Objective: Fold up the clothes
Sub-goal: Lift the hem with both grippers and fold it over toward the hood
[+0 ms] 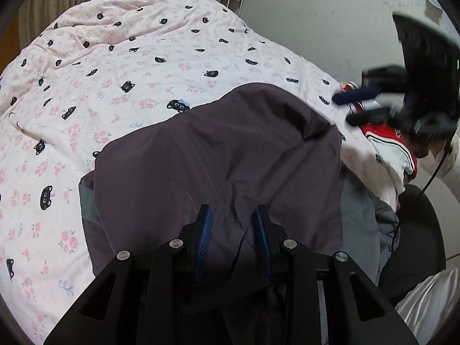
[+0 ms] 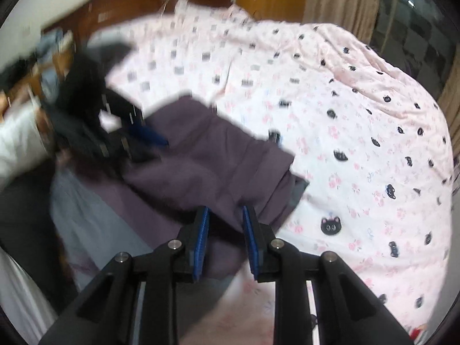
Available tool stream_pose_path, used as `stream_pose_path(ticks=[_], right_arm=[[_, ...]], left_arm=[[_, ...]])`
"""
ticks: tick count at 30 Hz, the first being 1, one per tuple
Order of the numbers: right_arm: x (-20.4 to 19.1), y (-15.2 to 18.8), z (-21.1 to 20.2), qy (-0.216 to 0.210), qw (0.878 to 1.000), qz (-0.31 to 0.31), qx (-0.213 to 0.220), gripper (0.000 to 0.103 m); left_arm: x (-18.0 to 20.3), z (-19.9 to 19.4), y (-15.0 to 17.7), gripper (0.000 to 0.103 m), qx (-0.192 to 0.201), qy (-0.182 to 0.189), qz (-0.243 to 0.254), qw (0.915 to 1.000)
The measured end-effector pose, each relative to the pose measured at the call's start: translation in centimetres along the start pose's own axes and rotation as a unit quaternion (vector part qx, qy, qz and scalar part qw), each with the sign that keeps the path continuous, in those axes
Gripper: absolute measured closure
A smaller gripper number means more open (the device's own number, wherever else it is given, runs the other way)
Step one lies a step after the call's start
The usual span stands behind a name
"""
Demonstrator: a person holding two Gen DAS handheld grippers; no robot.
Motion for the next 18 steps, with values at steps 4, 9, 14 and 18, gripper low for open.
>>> stream_pose_path(ticks=[4, 9, 14, 18], right_arm=[[0.1, -3.2, -0.8, -0.013, 0.998, 0.036, 0.040, 0.077], [-2.3, -4.0, 4.0, 0.004, 1.000, 0.002, -0.016, 0.077], [-6.0, -0.8, 7.3, 0.005, 0.995, -0.064, -0.072, 0.077], [-7.4, 1.9, 8.4, 0.032, 0.991, -0.095, -0.087, 0.074]], left_arm=[[0.0, -0.1, 0.0, 0.076, -0.001, 0.007, 0.001, 1.0000], [-0.2, 0.1, 0.1, 0.076, -0.004, 0.014, -0.009, 0.9999], [-0.4, 0.7, 0.3, 0.075, -0.015, 0.011, -0.006, 0.9998], [-0.1, 1.3, 0.6, 0.074, -0.029, 0.011, 0.004, 0.9995]])
Point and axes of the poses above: each gripper's, at about its wrist camera, not at the fingertips, and z roughly the way its jaws point, x to its right, y to its underside, the point moved 7 cm from there along z, roughly the way its jaws point, and after that the axes turned 9 degrees about -z, right-handed, at the moved point
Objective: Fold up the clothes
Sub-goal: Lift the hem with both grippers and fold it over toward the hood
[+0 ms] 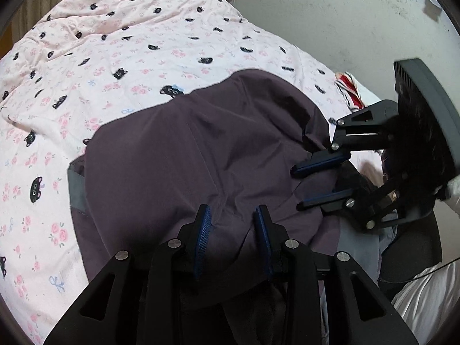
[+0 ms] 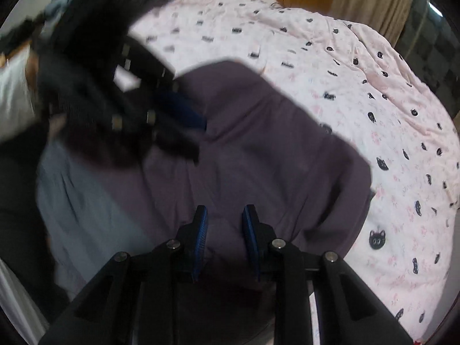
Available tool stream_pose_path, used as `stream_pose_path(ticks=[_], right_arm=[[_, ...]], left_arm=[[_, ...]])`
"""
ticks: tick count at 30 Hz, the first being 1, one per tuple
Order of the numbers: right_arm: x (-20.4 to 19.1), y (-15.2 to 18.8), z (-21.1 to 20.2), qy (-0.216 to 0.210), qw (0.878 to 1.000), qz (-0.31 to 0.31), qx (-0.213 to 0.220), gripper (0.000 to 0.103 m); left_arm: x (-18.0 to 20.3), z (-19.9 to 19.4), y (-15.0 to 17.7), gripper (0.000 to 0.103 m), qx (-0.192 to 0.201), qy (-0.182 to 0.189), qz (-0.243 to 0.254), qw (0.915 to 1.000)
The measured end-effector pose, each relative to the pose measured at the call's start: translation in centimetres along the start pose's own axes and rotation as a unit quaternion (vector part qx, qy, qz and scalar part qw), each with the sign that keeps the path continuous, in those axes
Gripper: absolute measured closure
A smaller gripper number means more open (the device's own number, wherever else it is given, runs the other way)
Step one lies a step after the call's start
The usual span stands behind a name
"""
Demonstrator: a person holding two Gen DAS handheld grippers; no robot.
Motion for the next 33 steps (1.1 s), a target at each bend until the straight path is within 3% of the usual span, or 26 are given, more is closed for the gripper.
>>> stream_pose_path(ticks=[3, 8, 12, 18, 23, 28, 33], right_arm=[[0.1, 0.0, -0.4, 0.002, 1.000, 0.008, 0.006, 0.073], [3.3, -1.4, -3.1, 0.003, 0.997, 0.059, 0.052, 0.071], [7.5, -2.4, -4.4, 0.019, 0.990, 0.114, 0.079, 0.064], [11.9, -2.1, -0.4, 0.037, 0.984, 0.170, 0.042, 0.064], [13.7, -0.5, 3.1, 0.050, 0.978, 0.202, 0.004, 0.064], [12.8, -1.3, -0.4, 0.081, 0.978, 0.185, 0.045, 0.064], [8.3, -1.6, -3.1, 0.067, 0.987, 0.134, 0.057, 0.064]], left_arm=[[0.2, -0.9, -0.3, 0.074, 0.014, 0.001, 0.003, 0.9999], [-0.6, -4.2, -1.9, 0.074, 0.084, 0.015, -0.023, 0.9961], [-3.3, -4.7, -3.1, 0.074, 0.123, -0.017, -0.076, 0.9893], [-6.0, -1.6, -3.0, 0.074, 0.093, -0.072, -0.108, 0.9871], [-5.7, -0.8, -2.5, 0.074, 0.084, -0.086, -0.093, 0.9884], [-3.4, -3.4, -2.5, 0.074, 0.104, -0.065, -0.056, 0.9908], [-1.2, -3.2, -0.4, 0.074, 0.061, -0.060, -0.007, 0.9963]])
Point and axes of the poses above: each gripper's, at about its wrist camera, not at the fingertips, and z roughly the way its jaws point, x to its right, y to its underside, the point moved 7 cm from there along z, roughly the way its jaws point, and after that the axes turned 9 degrees about -z, right-handed, at the moved point
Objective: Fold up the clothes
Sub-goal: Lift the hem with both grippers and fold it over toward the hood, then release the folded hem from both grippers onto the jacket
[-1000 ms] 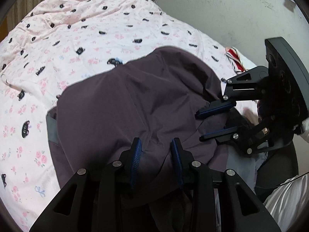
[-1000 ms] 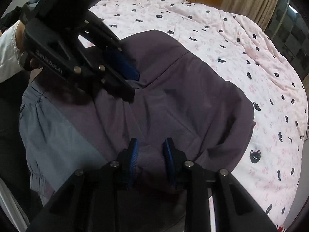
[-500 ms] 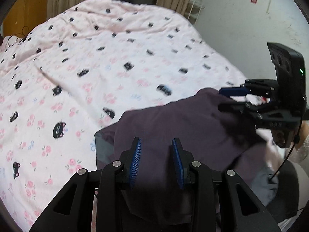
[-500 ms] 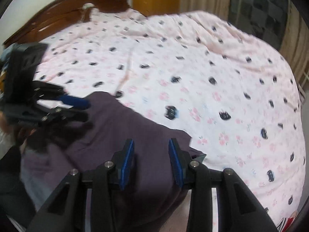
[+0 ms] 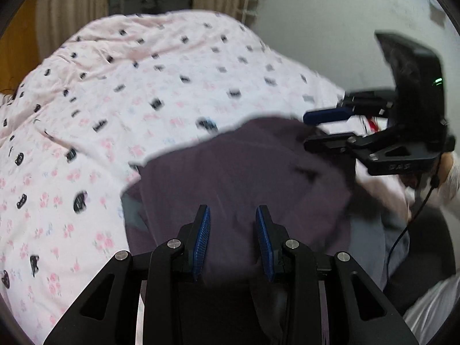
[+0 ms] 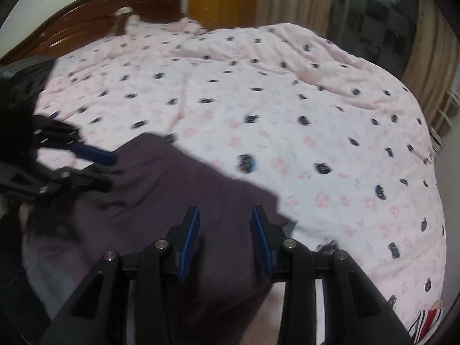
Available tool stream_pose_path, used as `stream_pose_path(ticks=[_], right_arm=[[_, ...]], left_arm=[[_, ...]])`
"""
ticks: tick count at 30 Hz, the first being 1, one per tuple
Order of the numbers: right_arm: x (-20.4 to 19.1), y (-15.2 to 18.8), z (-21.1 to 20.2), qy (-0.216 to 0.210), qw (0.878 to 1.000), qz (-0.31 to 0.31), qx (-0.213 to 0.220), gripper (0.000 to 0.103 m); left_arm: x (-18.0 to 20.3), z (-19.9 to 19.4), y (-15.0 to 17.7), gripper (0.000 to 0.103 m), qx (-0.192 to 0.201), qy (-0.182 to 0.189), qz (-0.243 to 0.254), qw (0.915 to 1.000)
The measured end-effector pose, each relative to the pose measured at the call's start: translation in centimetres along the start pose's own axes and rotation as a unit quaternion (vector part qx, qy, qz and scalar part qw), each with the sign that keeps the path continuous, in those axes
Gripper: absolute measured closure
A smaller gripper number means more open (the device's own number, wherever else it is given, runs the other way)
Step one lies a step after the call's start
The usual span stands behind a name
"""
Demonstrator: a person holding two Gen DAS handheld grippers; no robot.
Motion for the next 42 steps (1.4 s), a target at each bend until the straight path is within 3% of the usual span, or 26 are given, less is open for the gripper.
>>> stream_pose_path(ticks=[3, 7, 12, 16, 20, 24, 28, 30, 32, 36, 39, 42], right_arm=[[-2.5, 1.4, 0.0, 0.004, 0.999, -0.039, -0.017, 0.063], [-4.9, 4.3, 2.5, 0.028, 0.994, -0.088, -0.054, 0.060], [-4.8, 5.3, 3.4, 0.021, 0.996, -0.063, -0.053, 0.057], [-3.7, 4.6, 0.1, 0.017, 0.999, -0.029, -0.028, 0.056], [-2.6, 5.4, -4.2, 0.009, 1.000, 0.014, -0.001, 0.055], [-2.1, 8.4, -7.6, -0.005, 0.998, 0.065, 0.010, 0.049], [-2.6, 11.6, -9.7, -0.020, 0.995, 0.095, -0.001, 0.049], [-3.1, 13.1, -10.4, -0.026, 0.994, 0.103, -0.007, 0.042], [-3.8, 14.5, -11.0, -0.030, 0.993, 0.112, -0.013, 0.036], [-5.0, 17.3, -12.0, -0.037, 0.991, 0.126, -0.025, 0.033], [-5.7, 19.2, -12.1, -0.040, 0.990, 0.133, -0.037, 0.031], [-6.2, 20.6, -11.9, -0.046, 0.987, 0.144, -0.053, 0.031]], left_arm=[[0.3, 1.1, 1.8, 0.074, -0.030, -0.004, 0.009, 0.9995], [0.0, 2.2, 3.2, 0.074, -0.035, -0.007, 0.004, 0.9993], [-0.1, 1.5, 3.2, 0.074, -0.014, -0.005, -0.007, 0.9999], [0.0, -2.2, 3.1, 0.074, 0.036, -0.007, -0.036, 0.9987], [0.1, -6.9, 4.3, 0.073, 0.095, -0.012, -0.080, 0.9922], [-0.4, -10.5, 7.5, 0.054, 0.133, -0.025, -0.136, 0.9814], [-1.1, -12.5, 11.5, 0.044, 0.123, -0.037, -0.193, 0.9728], [-1.2, -13.0, 13.4, 0.041, 0.106, -0.051, -0.201, 0.9724], [-1.0, -13.1, 15.0, 0.041, 0.085, -0.074, -0.192, 0.9749], [-0.2, -11.5, 18.4, 0.041, 0.026, -0.109, -0.160, 0.9808], [0.4, -10.6, 20.5, 0.041, 0.025, -0.140, -0.115, 0.9831], [0.6, -9.9, 21.6, 0.041, 0.025, -0.136, -0.103, 0.9851]])
Point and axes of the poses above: each gripper's, at about its wrist camera, not at the fingertips, and z roughly the way its jaws point, x to its right, y to its underside, the point moved 7 cm from there along z, roughly the way its jaws point, and after that the axes turned 9 degrees about -z, right-handed, at the moved point
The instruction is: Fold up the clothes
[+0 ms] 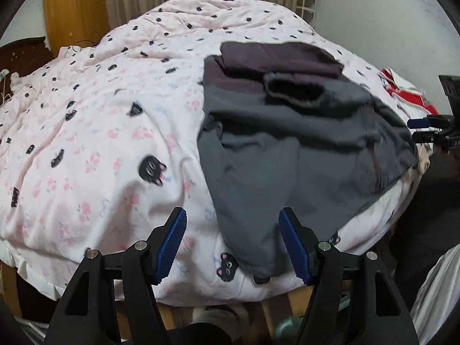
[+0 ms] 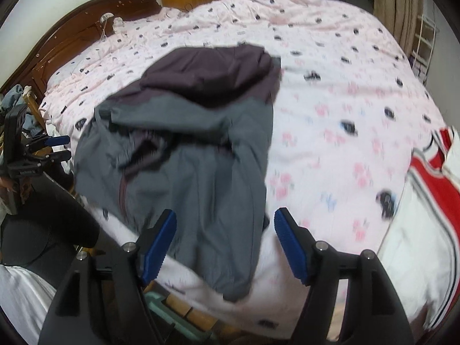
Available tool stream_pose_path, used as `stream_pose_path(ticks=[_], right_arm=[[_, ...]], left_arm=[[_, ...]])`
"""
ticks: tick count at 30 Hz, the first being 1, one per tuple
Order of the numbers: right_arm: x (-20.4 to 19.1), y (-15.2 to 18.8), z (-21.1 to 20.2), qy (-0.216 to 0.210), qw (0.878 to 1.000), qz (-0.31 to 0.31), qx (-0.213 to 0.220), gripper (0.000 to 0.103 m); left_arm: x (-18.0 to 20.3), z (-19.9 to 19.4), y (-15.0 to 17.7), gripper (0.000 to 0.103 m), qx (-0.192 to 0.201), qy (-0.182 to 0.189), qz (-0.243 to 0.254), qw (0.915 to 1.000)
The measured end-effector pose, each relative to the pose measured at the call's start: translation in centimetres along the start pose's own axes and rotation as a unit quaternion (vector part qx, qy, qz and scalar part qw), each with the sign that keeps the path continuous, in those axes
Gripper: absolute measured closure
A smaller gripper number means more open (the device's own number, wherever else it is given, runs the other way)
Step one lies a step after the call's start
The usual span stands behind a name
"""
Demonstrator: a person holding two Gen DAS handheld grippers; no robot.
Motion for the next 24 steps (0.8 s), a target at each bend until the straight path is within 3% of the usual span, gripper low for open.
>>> stream_pose_path(ticks=[4, 7, 17, 19, 21, 24], right_arm=[[-0.6, 1.4, -0.1, 0.003, 1.000, 0.002, -0.006, 0.031], [-0.8, 2.1, -0.4, 0.008, 1.000, 0.004, -0.008, 0.031], [-0.6, 3.5, -1.3, 0.013, 1.000, 0.022, -0.012, 0.030], [-0.5, 3.8, -1.1, 0.010, 1.000, 0.025, -0.016, 0.030], [-0.5, 4.1, -0.8, 0.003, 0.999, 0.030, -0.021, 0.030], [-0.6, 4.5, -0.3, -0.005, 0.999, 0.036, -0.027, 0.030]], left_arm=[[-0.7, 1.5, 1.2, 0.042, -0.029, 0.053, -0.056, 0.9966], [-0.7, 2.5, 1.6, 0.048, -0.052, 0.088, -0.079, 0.9916], [0.0, 4.9, 2.7, 0.048, -0.101, 0.126, -0.088, 0.9830], [-0.2, 4.8, 2.7, 0.056, -0.100, 0.131, -0.098, 0.9815], [-0.5, 4.6, 2.7, 0.079, -0.099, 0.138, -0.113, 0.9790], [-0.5, 4.0, 2.8, 0.093, -0.104, 0.156, -0.133, 0.9733]])
Point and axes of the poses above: each gripper's, at about its wrist camera, not at the fingertips, and z roughly the way its jaws point, x to its right, y to its underside, the point moved 7 cm from there along z, roughly the way its jaws point, and after that the axes turned 9 degrees about -z, right-handed, at the moved point
